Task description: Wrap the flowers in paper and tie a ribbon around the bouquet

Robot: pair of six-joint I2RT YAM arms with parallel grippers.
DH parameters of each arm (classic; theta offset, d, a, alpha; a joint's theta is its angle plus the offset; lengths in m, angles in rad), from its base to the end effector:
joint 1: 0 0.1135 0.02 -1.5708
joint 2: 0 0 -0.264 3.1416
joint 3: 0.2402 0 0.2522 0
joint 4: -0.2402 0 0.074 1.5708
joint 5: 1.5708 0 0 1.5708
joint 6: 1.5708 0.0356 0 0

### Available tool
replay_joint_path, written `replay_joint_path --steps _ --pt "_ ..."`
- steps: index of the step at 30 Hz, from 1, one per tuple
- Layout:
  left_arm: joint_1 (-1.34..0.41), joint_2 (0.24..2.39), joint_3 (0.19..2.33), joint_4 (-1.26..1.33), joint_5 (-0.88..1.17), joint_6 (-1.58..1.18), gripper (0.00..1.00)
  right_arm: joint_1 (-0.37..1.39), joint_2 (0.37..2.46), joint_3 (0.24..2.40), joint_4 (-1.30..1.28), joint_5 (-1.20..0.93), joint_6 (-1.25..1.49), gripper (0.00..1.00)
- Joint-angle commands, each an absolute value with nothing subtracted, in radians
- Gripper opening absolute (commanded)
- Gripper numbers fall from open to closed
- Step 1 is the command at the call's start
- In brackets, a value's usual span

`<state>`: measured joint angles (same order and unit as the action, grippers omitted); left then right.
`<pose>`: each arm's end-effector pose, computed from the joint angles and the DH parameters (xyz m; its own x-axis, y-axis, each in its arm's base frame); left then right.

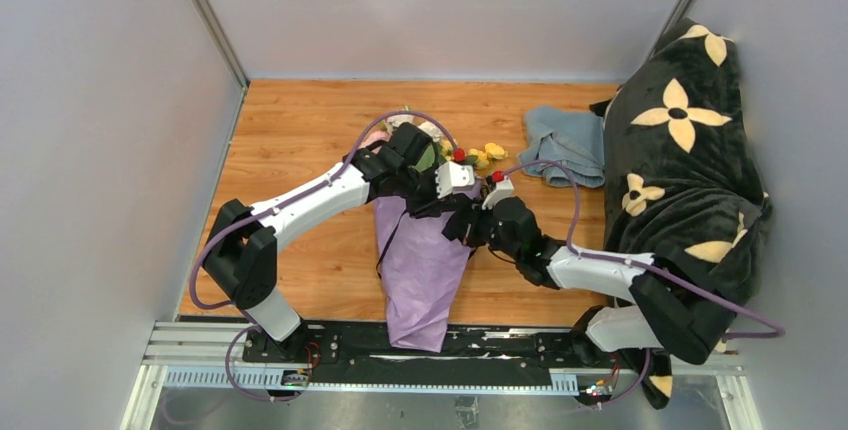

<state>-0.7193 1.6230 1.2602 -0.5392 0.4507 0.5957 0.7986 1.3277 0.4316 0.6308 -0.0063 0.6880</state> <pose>0.2530 -0.2422 0.2631 -0.0418 0.7080 -0.7050 0.9903 0.1232 0.0650 0.1827 0.1879 0.1872 -0.5989 0.2952 -0.7444 -0.4405 0.6549 0.6141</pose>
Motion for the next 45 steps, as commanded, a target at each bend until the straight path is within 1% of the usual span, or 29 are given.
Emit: replay_joint_path --steps 1,4,8,9,11,13,14,15,16,18,19,20,21,24,27,30,34,38,45 --pt "-0.730 1.588 1.278 -0.714 0.484 0.680 0.46 0.735 1.278 0.410 0.423 -0.245 0.662 0.00" --pt "-0.730 1.574 1.349 -0.882 0.521 0.757 0.59 0.692 1.295 0.446 0.313 -0.386 0.598 0.00" --pt "-0.704 1.552 1.416 -0.969 0.524 0.798 0.72 0.685 1.361 0.522 0.160 -0.498 0.495 0.00" --pt "-0.692 1.553 1.427 -0.980 0.533 0.812 0.74 0.685 1.381 0.539 0.136 -0.526 0.474 0.00" --pt "-0.677 1.559 1.447 -0.997 0.528 0.834 0.76 0.686 1.415 0.568 0.091 -0.567 0.443 0.00" --pt "-0.669 1.568 1.467 -1.006 0.512 0.846 0.75 0.685 1.421 0.574 0.078 -0.571 0.426 0.00" --pt "-0.666 1.576 1.476 -1.005 0.514 0.845 0.72 0.684 1.420 0.571 0.081 -0.571 0.424 0.00" --pt "-0.663 1.589 1.490 -1.004 0.519 0.845 0.66 0.684 1.421 0.568 0.080 -0.571 0.420 0.00" --pt "-0.663 1.610 1.503 -0.986 0.518 0.832 0.57 0.684 1.426 0.568 0.078 -0.572 0.417 0.00" --pt "-0.664 1.673 1.516 -0.850 0.463 0.667 0.42 0.684 1.435 0.571 0.074 -0.574 0.411 0.00" --pt "-0.664 1.730 1.525 -0.782 0.425 0.597 0.36 0.683 1.444 0.573 0.078 -0.578 0.412 0.00" --pt "-0.664 1.760 1.533 -0.724 0.392 0.522 0.34 0.682 1.453 0.576 0.081 -0.587 0.412 0.00" --pt "-0.664 1.814 1.541 -0.670 0.366 0.454 0.36 0.683 1.463 0.580 0.084 -0.595 0.413 0.00" --pt "-0.678 1.896 1.527 -0.528 0.374 0.340 0.49 0.682 1.472 0.576 0.101 -0.606 0.414 0.00" --pt "-0.696 1.884 1.402 -0.320 0.378 0.279 0.56 0.683 1.435 0.541 0.153 -0.599 0.435 0.00" --pt "-0.708 1.871 1.315 -0.204 0.375 0.256 0.57 0.680 1.419 0.532 0.173 -0.602 0.449 0.00" --pt "-0.717 1.888 1.291 -0.207 0.375 0.248 0.57 0.678 1.424 0.533 0.199 -0.622 0.469 0.00" --pt "-0.720 1.893 1.293 -0.243 0.418 0.226 0.58 0.673 1.420 0.531 0.194 -0.614 0.470 0.00" --pt "-0.710 1.735 1.272 -0.192 0.535 0.159 0.58 0.629 1.415 0.485 0.268 -0.642 0.505 0.00"
